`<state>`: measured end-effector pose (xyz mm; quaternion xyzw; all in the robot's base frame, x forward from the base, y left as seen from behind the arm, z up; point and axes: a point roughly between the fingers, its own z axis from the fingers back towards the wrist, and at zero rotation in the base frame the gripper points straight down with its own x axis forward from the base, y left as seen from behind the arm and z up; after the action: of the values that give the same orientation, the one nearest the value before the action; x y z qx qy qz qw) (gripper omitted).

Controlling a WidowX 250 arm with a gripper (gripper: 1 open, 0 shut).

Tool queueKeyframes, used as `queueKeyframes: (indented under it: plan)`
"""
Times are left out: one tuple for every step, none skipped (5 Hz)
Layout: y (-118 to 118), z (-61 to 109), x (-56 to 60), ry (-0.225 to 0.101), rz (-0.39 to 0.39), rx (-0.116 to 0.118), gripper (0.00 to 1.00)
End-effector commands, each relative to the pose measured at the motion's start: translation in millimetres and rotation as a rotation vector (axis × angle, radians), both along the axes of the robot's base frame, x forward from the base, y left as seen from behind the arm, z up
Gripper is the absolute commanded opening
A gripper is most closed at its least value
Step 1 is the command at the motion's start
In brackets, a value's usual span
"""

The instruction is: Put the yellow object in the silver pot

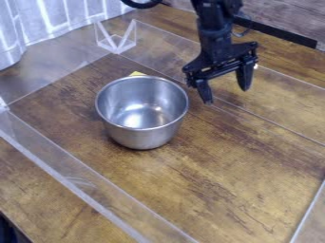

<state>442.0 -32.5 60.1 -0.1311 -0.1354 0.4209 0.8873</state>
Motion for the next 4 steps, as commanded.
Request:
queueKeyframes:
  plan:
    - [-14.6,24.2,3.0,-0.069,0.051,-0.014,1.0]
    - [-14.8,24.4,2.6,-0.074,0.059,-0.027,1.0]
    - [-12.4,21.7,3.6,-0.073,0.058,-0.03,1.0]
    - [-5.3,14.8,3.5,-0.074,0.073,-0.032,1.0]
